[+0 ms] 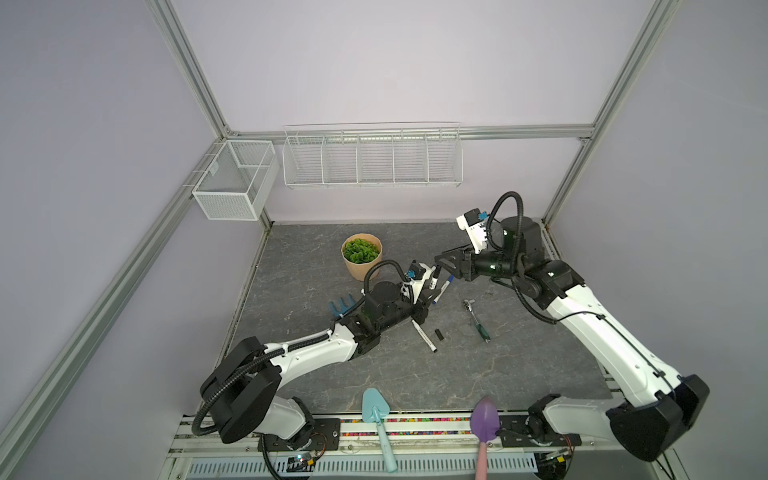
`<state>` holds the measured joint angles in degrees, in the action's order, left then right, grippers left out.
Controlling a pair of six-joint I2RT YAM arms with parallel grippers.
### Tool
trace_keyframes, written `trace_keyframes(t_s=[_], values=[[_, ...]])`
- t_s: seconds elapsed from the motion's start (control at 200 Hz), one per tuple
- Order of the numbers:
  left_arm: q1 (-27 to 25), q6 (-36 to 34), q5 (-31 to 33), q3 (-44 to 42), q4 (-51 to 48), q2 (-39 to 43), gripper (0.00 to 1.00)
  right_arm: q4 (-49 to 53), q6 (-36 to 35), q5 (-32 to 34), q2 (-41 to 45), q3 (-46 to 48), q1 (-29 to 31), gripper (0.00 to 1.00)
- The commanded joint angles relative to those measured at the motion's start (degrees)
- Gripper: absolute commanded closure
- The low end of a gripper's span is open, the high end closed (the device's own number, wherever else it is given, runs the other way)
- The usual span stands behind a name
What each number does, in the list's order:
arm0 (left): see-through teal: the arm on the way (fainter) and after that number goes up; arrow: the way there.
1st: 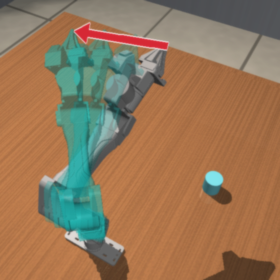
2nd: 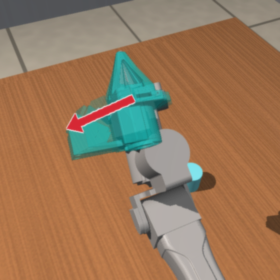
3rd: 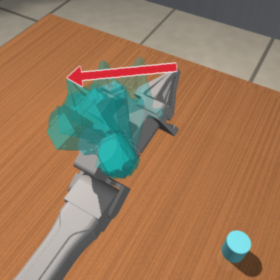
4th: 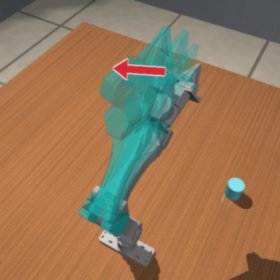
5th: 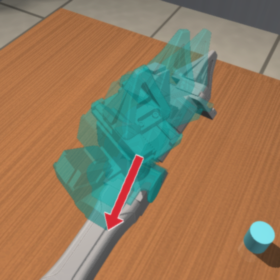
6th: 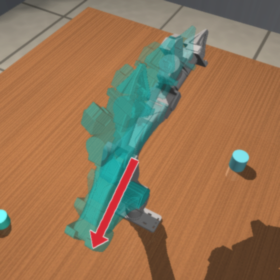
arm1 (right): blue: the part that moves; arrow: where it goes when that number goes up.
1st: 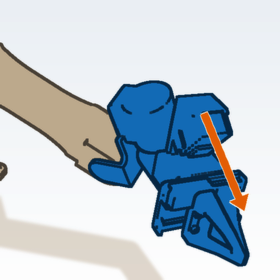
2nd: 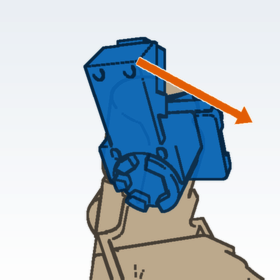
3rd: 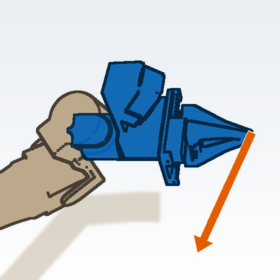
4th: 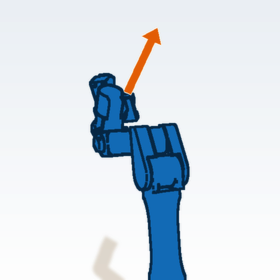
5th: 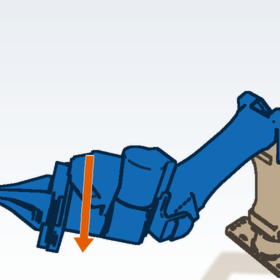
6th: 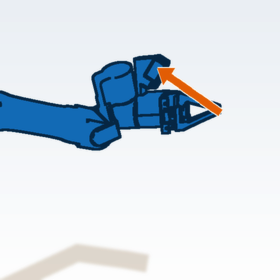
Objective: Insert the pens into the pen caps
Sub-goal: 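Press the black cap down onto the marker tip with the right gripper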
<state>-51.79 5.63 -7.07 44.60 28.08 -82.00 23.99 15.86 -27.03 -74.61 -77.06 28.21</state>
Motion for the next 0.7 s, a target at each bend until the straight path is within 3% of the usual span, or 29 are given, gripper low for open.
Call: trace_keyframes(t_s=[0.0,0.45,0.695], values=[[-0.2,0.7,1.1,-0.1,2.3,1.2,1.0,-1.3,0.7,-1.4,-2.0,-0.6,-0.2,0.56],[-0.4,0.5,0.5,1.6,1.7,1.7,1.0,-3.7,3.2,-3.5,-4.0,2.6,0.4,0.65],[-0.3,0.9,-0.1,2.3,1.5,1.5,1.0,-5.4,4.4,-4.2,-5.5,3.1,0.4,0.79]])
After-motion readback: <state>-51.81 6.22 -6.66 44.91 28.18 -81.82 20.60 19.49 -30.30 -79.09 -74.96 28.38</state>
